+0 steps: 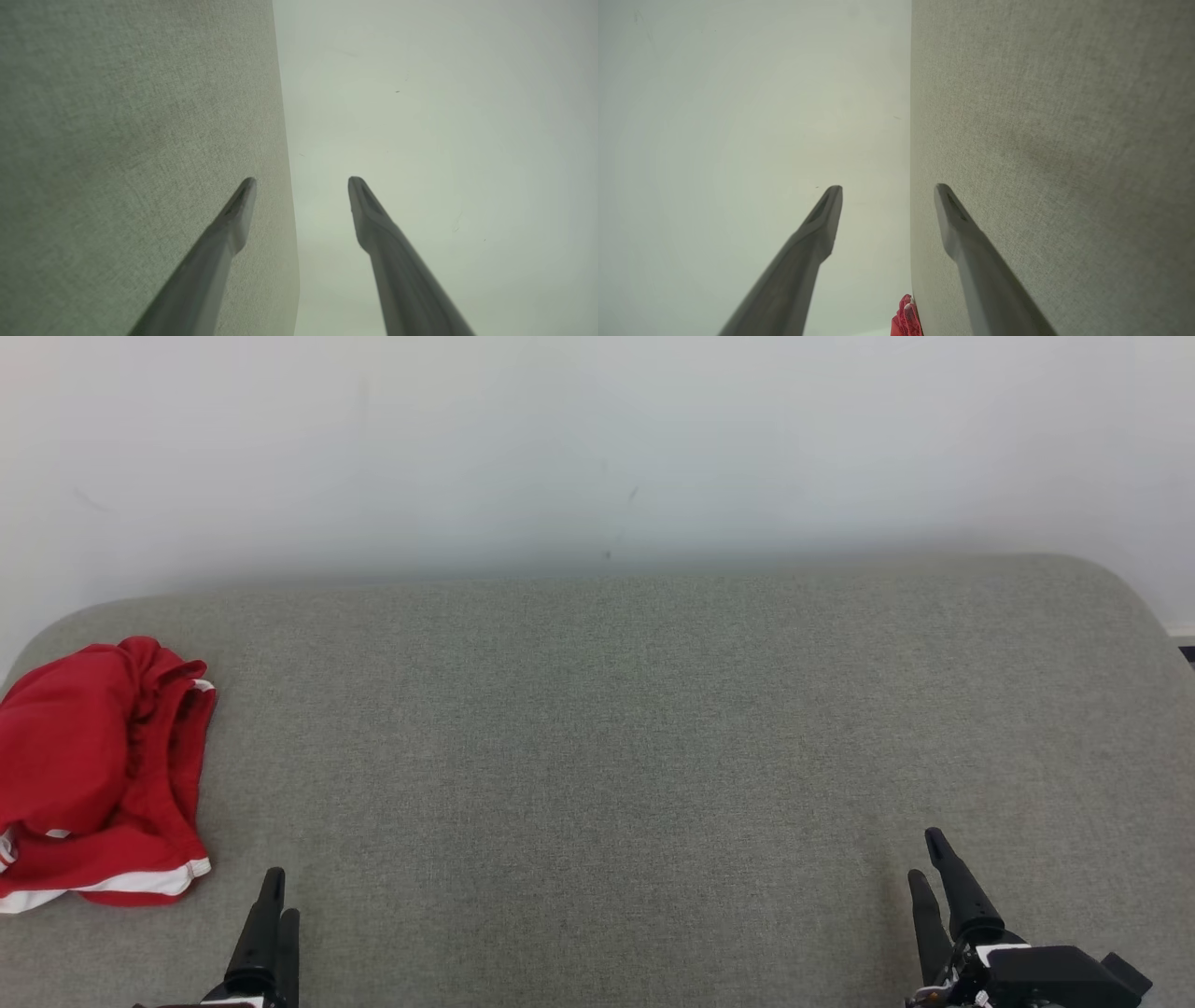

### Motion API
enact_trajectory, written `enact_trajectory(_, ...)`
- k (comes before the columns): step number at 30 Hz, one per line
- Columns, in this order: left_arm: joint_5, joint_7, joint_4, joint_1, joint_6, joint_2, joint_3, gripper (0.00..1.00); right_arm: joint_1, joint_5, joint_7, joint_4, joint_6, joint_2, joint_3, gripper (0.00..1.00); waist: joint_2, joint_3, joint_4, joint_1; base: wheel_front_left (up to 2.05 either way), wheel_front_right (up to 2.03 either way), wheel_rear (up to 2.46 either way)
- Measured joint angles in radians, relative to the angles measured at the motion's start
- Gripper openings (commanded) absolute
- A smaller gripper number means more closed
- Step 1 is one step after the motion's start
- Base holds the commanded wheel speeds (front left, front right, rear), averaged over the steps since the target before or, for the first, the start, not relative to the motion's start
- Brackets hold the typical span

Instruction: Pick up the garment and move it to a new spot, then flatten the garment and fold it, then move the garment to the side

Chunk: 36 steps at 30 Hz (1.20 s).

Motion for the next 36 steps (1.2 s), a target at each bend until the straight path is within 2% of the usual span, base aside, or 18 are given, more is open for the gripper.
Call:
enact_trajectory(8, 0.079, -0.034, -0.027, 0.001, 0.0, 0.0, -0.005, 1.0, 0.003, -0.081, -0.033, -0.026, 0.0, 0.0, 0.017, 1.0, 0.0, 0.002, 0.0, 0.0, 0.0, 0.0, 0.0)
enact_trajectory(21, 0.305, -0.088, -0.073, 0.013, 0.0, 0.001, 0.002, 1.0, 0.017, -0.3, -0.089, -0.073, 0.0, 0.0, 0.049, 1.0, 0.0, 0.003, 0.0, 0.0, 0.0, 0.0, 0.0)
enact_trajectory(36, 0.586, -0.144, -0.121, 0.03, 0.048, 0.001, -0.035, 1.0, 0.031, -0.567, -0.142, -0.12, 0.0, 0.0, 0.083, 1.0, 0.0, 0.003, 0.001, 0.0, 0.0, 0.0, 0.0)
